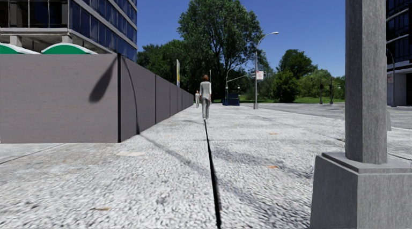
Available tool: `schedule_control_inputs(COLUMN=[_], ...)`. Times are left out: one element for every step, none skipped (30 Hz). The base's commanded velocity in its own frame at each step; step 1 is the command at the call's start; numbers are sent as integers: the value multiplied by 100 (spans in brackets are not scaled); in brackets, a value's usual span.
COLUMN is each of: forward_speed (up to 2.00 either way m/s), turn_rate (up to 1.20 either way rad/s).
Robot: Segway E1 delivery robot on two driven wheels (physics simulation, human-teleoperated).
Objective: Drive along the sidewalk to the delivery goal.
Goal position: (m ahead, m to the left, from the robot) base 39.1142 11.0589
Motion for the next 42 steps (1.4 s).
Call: schedule_control_inputs(forward_speed=[113, 113, 113, 113, 113, 113, 113, 113, 113, 113, 113, 114, 114, 114, 114, 114, 114, 114, 114, 114, 114, 114, 114, 114, 114, 114, 114, 119, 197, 197, 198, 199, 199, 199, 199, 199, 199, 199, 199, 199, 199, 199], turn_rate=[0, 0, 0, 0, 0, 0, 0, 0, 0, 0, 0, 0, 0, 0, 0, 0, 0, 0, 0, 0, 0, 0, 0, 0, 0, 0, 0, 0, 0, 0, 0, 0, 0, 0, 0, 0, 0, 0, 0, 0, 0, 0])
